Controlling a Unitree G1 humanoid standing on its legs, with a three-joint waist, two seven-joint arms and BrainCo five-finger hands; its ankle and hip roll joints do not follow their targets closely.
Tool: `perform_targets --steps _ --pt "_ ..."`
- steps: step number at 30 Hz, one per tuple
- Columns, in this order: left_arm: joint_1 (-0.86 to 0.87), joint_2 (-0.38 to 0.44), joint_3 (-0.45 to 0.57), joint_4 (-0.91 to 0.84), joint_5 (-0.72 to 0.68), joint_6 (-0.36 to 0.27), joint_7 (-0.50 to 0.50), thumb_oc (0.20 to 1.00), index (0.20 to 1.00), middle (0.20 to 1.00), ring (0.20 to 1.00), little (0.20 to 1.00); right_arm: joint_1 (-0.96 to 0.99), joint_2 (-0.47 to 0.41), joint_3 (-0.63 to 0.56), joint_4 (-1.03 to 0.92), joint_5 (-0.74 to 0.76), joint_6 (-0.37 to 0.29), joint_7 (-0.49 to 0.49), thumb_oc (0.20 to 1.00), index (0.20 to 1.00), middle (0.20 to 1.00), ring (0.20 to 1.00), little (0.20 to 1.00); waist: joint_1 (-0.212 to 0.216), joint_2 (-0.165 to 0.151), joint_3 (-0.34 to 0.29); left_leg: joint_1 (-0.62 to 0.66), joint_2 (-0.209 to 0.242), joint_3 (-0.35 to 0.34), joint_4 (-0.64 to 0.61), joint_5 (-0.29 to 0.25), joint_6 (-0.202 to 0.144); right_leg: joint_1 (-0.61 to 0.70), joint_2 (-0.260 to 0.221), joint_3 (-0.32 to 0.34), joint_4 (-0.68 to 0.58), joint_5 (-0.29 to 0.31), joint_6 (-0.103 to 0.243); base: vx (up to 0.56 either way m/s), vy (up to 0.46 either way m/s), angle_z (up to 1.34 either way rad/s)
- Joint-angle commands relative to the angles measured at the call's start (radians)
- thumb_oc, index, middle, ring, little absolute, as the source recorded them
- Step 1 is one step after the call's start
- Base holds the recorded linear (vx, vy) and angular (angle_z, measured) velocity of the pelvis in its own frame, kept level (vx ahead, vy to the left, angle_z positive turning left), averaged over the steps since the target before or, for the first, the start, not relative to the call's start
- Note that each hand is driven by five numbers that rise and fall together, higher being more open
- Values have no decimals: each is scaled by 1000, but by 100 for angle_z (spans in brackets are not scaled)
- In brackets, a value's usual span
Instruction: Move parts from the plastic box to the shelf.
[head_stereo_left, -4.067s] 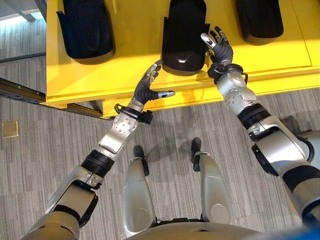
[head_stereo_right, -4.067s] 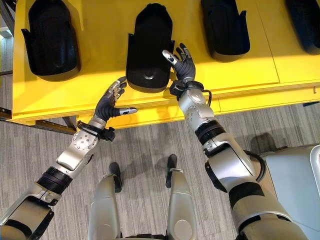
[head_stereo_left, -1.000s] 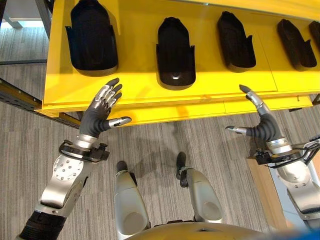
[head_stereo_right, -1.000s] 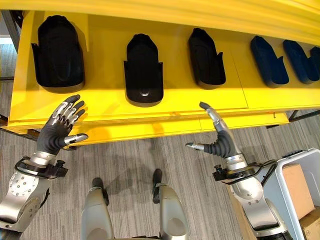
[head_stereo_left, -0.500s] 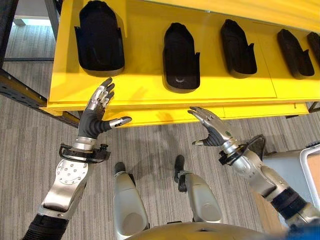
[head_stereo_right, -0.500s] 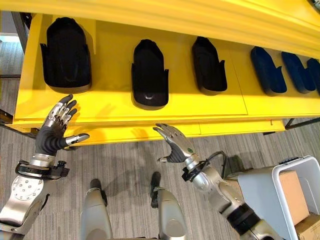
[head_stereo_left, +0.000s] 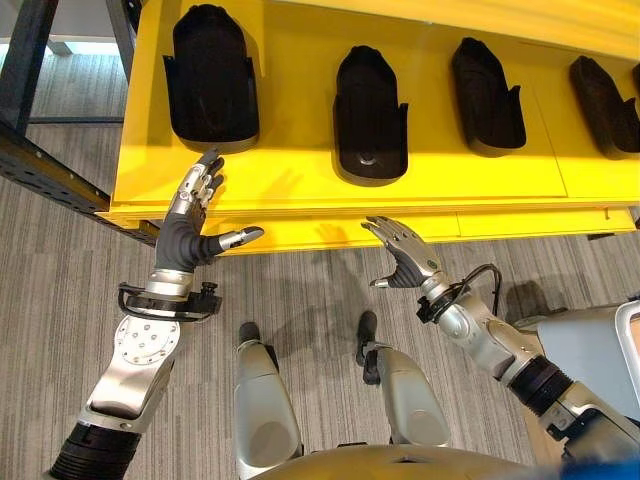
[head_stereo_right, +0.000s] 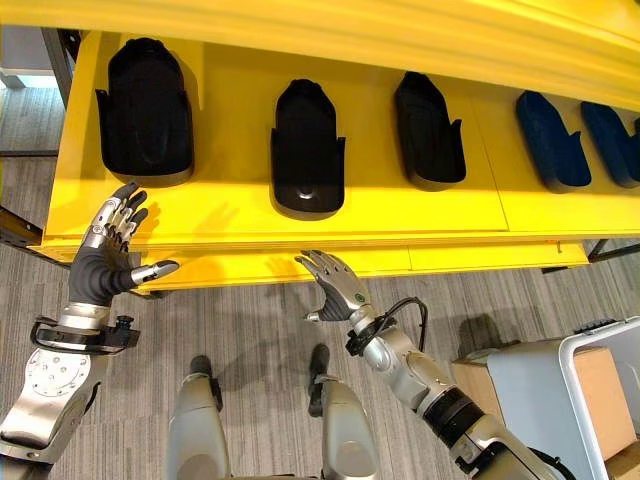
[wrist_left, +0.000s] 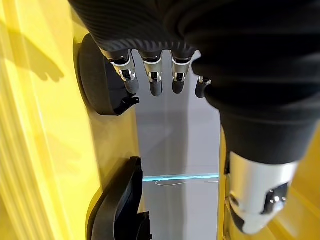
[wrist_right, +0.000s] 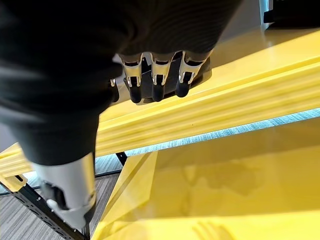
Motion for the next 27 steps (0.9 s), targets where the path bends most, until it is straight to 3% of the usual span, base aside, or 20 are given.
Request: perform_targets --steps 1,27 --pt "24 19 -15 -73 23 -61 2 1000 1000 1000 1000 1000 -29 28 -34 -17 5 -5 -48 1000 1000 1000 1000 1000 15 -18 -36 -54 0 -73 -63 69 26 37 -88 21 59 -18 80 0 0 0" --pt "23 21 -20 -63 19 -56 -28 1000 1000 1000 1000 1000 -63 3 -105 -8 16 2 -79 1000 1000 1000 1000 1000 25 -21 -43 -58 1 -77 -60 61 34 31 -89 13 67 -18 81 0 0 0"
